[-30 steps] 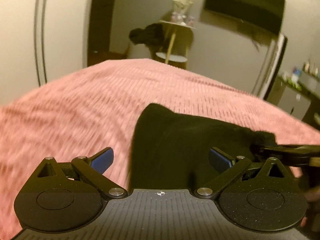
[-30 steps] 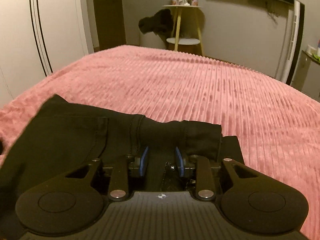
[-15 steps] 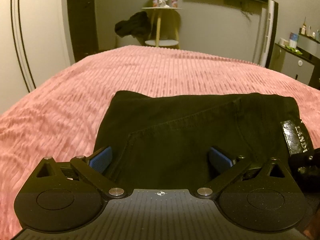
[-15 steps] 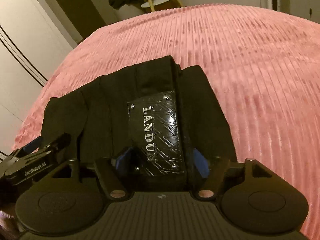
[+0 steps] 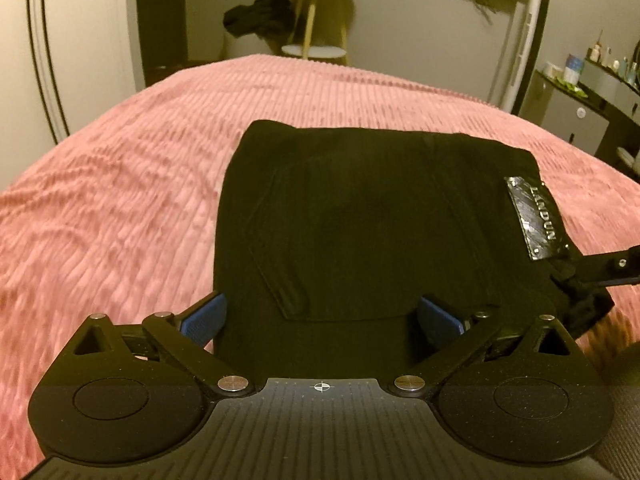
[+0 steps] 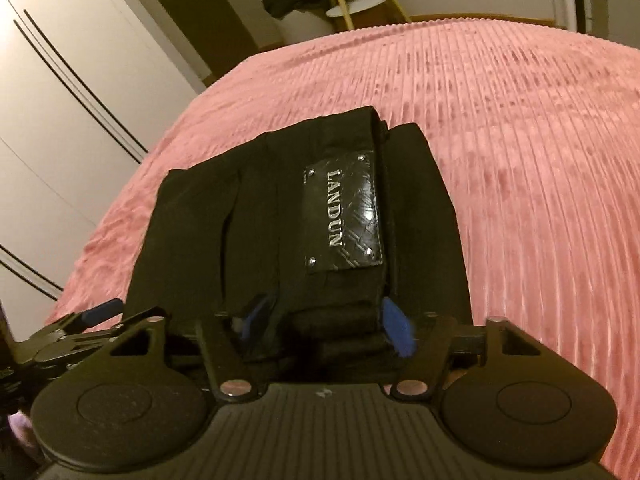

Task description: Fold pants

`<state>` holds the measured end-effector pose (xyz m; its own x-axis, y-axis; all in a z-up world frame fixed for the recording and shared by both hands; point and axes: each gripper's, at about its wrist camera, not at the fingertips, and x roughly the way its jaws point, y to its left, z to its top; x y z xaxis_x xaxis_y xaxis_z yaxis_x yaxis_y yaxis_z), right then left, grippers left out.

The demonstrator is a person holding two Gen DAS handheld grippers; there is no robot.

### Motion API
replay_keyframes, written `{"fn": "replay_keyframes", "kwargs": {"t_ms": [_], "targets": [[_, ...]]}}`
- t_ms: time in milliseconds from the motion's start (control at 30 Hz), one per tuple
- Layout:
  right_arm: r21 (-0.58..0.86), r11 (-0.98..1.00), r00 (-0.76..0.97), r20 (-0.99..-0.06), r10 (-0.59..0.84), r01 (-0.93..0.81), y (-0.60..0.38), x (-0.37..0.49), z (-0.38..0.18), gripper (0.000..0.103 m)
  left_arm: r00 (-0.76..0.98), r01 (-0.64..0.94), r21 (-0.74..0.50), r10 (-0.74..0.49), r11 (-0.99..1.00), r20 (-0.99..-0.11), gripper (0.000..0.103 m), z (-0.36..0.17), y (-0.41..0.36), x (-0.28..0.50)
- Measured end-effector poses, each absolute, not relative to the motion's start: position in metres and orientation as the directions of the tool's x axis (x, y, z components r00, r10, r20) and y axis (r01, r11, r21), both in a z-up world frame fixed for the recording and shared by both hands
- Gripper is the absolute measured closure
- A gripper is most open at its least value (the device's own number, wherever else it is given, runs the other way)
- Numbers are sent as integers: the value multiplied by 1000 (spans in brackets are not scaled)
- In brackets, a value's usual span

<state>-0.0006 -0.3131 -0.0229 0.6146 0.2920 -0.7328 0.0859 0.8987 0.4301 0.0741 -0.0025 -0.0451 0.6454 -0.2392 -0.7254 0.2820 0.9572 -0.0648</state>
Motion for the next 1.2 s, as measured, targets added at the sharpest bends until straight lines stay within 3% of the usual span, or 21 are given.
{"fn": "replay_keyframes", "kwargs": {"t_ms": [67,267,433,467,533,633,700,833,933,1033,1200], "targets": [[422,902,609,-741,284,92,-317,1,-26,59,640,282,-56,-232,958,-732,0,-47,-5,76],[444,890,531,-781,329,101,-320,17,-41,57,645,302,-14,-215,953,-733,0,-51,-11,77],[381,923,588,-760,278,57,-337,15,-29,42,658,226,-111,-235,968,-716,0,-39,13,89],[380,924,628,-730,268,47,-348,12,-26,28,661,197,-137,-235,971,-713,0,-38,22,95],[428,902,653,-697,295,49,-368,10,-28,10,646,172,-211,-272,962,-714,0,-40,38,109],[576,816,610,-663,435,44,-397,18,-49,6,592,185,-334,-376,924,-713,0,-49,53,131],[599,797,576,-680,454,79,-407,25,-67,6,541,194,-380,-422,904,-728,0,-58,53,145],[709,703,624,-569,536,42,-425,29,-83,4,433,218,-482,-526,849,-732,0,-79,46,163],[766,643,628,-504,593,8,-425,38,-91,5,424,251,-477,-539,842,-728,0,-83,38,170],[808,589,596,-458,660,-32,-420,57,-94,13,398,256,-521,-580,814,-711,0,-87,40,179],[815,577,565,-448,693,-61,-400,82,-99,13,385,274,-529,-596,803,-705,0,-92,34,190]]}}
